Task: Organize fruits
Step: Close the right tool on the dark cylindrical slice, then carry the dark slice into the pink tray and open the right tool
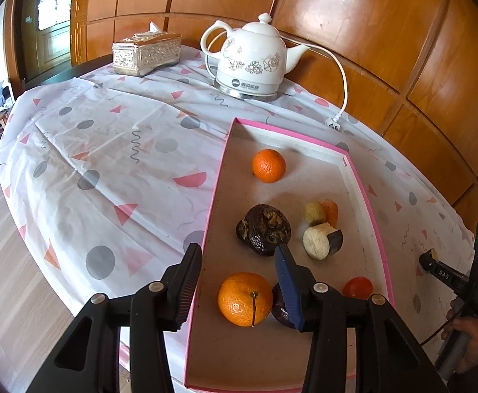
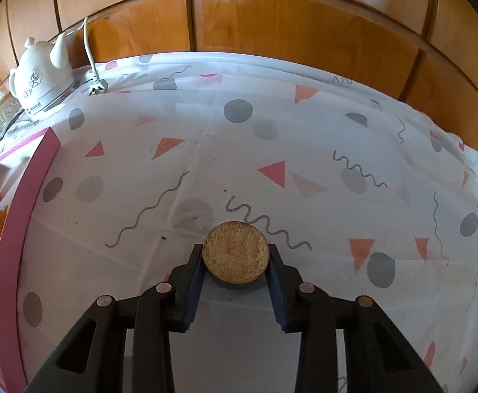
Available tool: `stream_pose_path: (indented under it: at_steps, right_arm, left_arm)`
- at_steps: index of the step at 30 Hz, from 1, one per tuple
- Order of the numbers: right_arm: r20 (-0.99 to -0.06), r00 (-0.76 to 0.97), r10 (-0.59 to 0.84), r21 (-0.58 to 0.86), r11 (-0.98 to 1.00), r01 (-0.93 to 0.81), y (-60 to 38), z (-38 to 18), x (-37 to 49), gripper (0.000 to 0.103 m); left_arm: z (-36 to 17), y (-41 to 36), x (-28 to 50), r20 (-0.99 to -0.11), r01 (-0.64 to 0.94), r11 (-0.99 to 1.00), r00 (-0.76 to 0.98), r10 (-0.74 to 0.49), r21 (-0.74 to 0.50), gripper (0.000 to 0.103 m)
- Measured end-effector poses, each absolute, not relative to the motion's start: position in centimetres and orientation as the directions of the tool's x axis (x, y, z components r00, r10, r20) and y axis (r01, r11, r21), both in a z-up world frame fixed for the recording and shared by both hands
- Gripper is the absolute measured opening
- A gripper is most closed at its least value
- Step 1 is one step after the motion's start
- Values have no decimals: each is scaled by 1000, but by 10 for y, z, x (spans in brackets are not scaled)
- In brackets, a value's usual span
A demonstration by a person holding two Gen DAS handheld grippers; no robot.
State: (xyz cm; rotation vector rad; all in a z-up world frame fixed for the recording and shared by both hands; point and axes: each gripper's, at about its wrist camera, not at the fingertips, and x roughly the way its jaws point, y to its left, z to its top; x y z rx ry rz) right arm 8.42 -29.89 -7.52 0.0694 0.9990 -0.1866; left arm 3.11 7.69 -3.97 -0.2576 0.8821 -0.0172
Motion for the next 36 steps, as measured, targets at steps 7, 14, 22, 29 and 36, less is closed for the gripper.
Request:
stream_pose_path:
  at_steps: [7, 14, 22, 29, 36]
  right_arm:
    - [-840, 531, -114, -20, 984, 180, -297, -76, 80, 36]
    - [-839, 534, -99, -9, 986, 169, -293, -73, 72, 36]
    - [-841, 539, -43, 23, 993, 114, -271, -69, 56, 36]
    - [-838, 545, 29, 67, 997, 49, -246, -64, 45, 36]
    - [-813, 568, 126, 122, 991, -46, -216, -44, 40, 36]
  left_arm:
    - [-38, 81, 27, -756, -98, 966, 643, -122, -239, 48]
    - [-35, 87, 22, -749, -106, 962, 651, -125, -253, 50]
    - [-34, 93, 16, -743, -120, 955, 657, -127, -270, 52]
    - [-32, 97, 14, -738, -126, 950, 662, -133, -284, 52]
    - [-28, 114, 13, -727, -170, 941, 678, -104, -293, 52]
